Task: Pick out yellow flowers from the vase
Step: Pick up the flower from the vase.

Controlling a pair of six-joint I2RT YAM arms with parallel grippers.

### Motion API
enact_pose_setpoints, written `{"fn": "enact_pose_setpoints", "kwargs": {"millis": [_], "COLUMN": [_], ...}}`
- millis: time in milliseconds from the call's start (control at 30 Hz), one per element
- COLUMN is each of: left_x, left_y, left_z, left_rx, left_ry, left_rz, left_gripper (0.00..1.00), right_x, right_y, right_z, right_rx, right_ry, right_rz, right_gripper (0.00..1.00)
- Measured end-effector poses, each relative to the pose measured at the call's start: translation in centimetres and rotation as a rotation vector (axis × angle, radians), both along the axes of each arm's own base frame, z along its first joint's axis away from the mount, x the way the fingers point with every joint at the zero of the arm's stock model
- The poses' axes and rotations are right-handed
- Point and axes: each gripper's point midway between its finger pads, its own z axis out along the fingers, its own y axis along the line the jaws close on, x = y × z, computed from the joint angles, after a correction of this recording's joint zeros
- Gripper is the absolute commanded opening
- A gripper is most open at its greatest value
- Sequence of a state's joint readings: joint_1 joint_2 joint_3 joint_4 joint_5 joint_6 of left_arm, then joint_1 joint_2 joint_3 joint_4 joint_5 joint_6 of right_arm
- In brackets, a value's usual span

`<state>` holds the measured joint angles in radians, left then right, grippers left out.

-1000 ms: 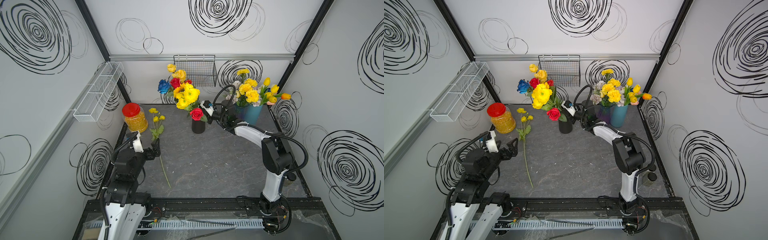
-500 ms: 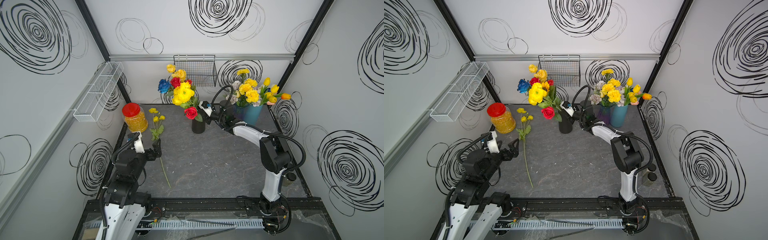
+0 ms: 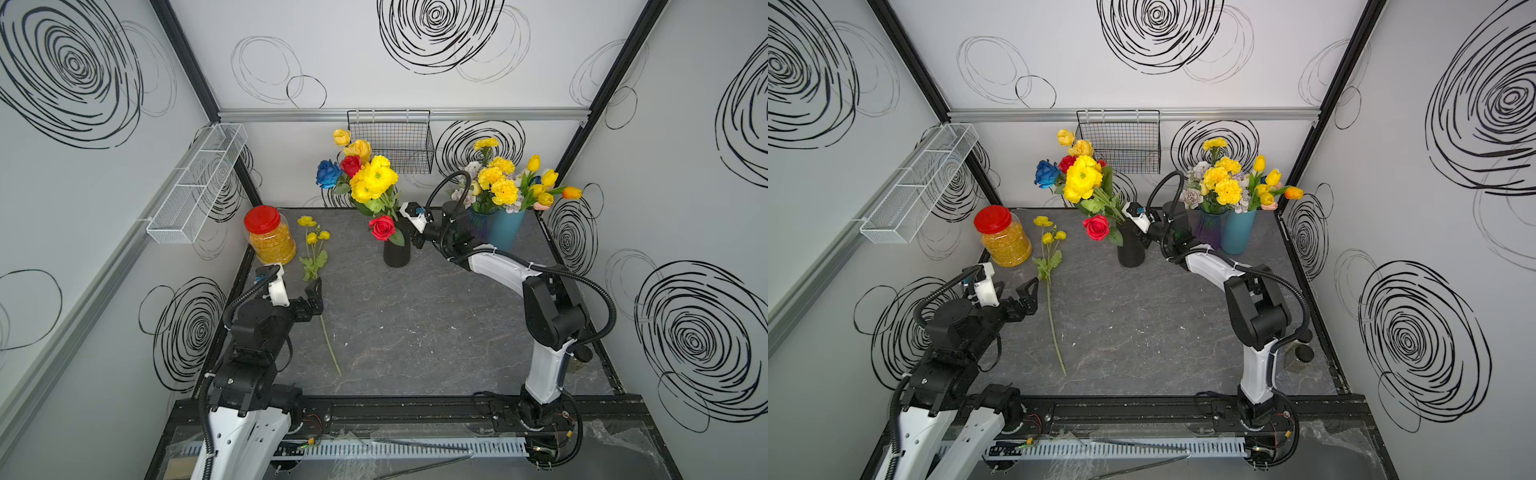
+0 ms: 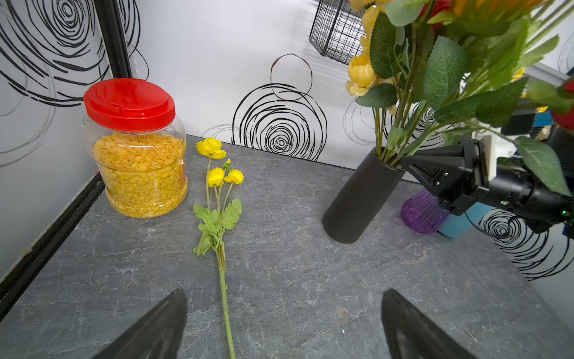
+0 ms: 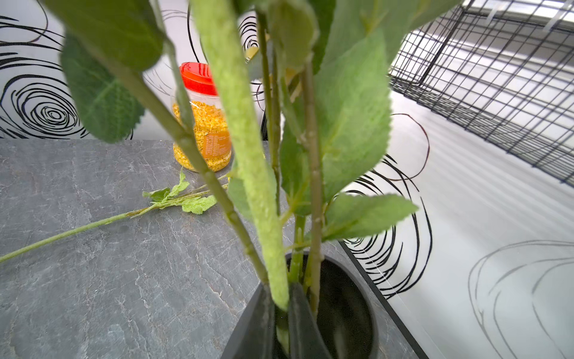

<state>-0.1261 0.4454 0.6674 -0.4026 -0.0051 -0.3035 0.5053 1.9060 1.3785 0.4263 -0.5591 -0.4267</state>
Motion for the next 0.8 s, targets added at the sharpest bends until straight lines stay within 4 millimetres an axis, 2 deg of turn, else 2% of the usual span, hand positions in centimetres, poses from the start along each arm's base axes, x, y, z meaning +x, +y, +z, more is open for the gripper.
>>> {"fn": "enact_pose_setpoints", "kwargs": {"millis": [800], "left_x": [0.0], "left_y": [-0.4], "left_z": [0.0], "left_rx": [0.001], "left_ry": [0.001], "left_rz": [-0.014], "left_gripper": [0.99], "right_x": [-1.5], "right_y": [-1.7], "right_z": [4.5], "right_rx": [0.113], "right_ry": [-0.030], "right_rz": [-0.027], "right_gripper": [0.08]}}
